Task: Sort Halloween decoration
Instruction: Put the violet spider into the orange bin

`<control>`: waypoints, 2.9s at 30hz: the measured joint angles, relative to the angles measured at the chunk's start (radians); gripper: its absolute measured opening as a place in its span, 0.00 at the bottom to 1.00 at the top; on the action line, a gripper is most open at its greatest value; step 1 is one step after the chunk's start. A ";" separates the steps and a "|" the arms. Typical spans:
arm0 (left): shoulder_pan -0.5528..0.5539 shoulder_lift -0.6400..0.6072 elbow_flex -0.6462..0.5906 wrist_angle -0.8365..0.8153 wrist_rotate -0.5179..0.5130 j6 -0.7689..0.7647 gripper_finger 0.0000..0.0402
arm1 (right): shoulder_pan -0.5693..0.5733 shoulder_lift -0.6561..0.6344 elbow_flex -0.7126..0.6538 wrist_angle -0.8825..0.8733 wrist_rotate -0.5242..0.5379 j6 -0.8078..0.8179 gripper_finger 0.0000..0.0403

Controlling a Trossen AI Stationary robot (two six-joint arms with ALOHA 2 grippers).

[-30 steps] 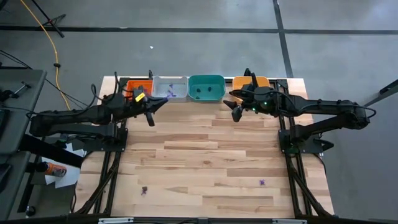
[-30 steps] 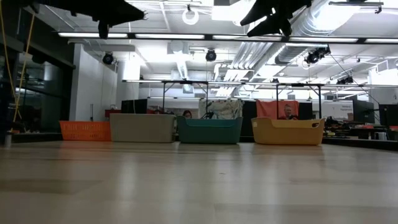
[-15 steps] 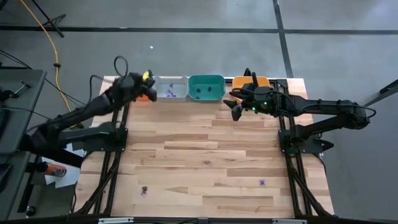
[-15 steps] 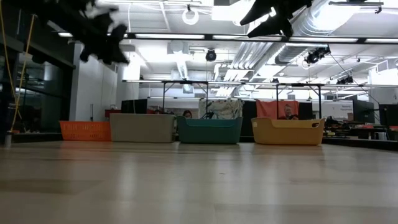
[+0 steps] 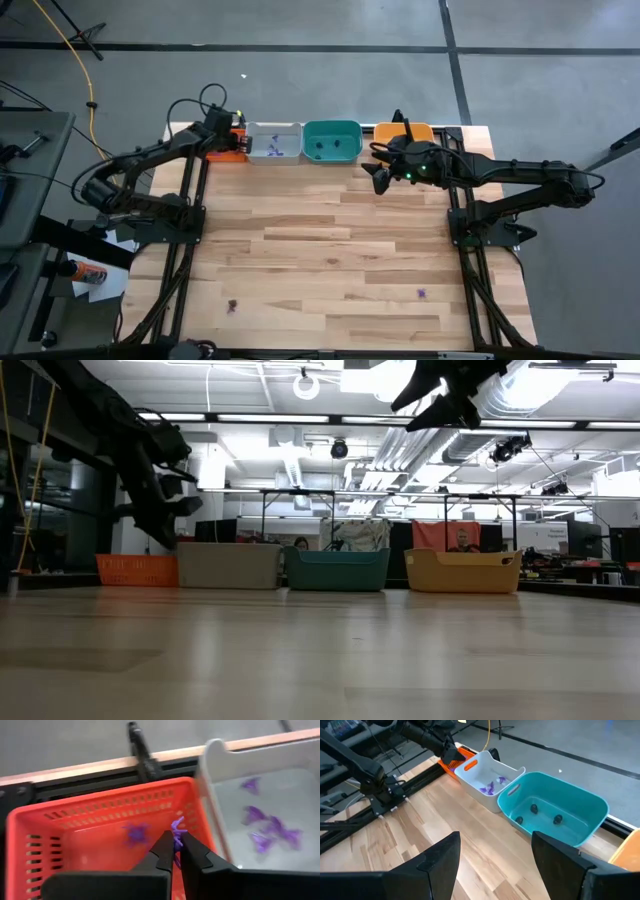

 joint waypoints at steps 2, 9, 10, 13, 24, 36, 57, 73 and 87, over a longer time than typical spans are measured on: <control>-0.013 0.025 0.004 -0.003 -0.043 -0.018 0.00 | 0.000 0.000 0.000 -0.010 0.000 0.000 0.60; -0.020 0.052 0.007 -0.014 -0.067 -0.002 0.11 | 0.000 0.000 0.000 -0.020 -0.001 -0.001 0.60; -0.020 0.050 0.007 -0.015 -0.066 0.000 0.14 | 0.000 0.000 0.000 -0.021 -0.001 -0.002 0.60; -0.021 0.033 0.007 -0.022 -0.058 -0.009 0.23 | 0.000 0.000 0.000 -0.029 -0.003 -0.003 0.60; -0.026 -0.194 0.008 0.042 0.227 -0.136 0.41 | 0.000 0.000 0.000 -0.071 -0.014 -0.025 0.60; -0.431 -0.520 0.010 0.510 0.468 -0.139 0.37 | 0.000 0.000 0.000 -0.064 -0.062 -0.098 0.60; -1.091 -0.296 0.004 0.673 0.030 0.019 0.36 | 0.077 0.000 0.000 0.235 -0.266 -0.140 0.60; -1.090 -0.296 0.004 0.668 0.023 0.124 0.36 | 0.077 0.000 0.000 0.200 -0.337 -0.120 0.55; -1.090 -0.296 0.004 0.667 0.003 0.099 0.36 | 0.530 0.203 0.001 -0.423 -0.528 0.603 0.36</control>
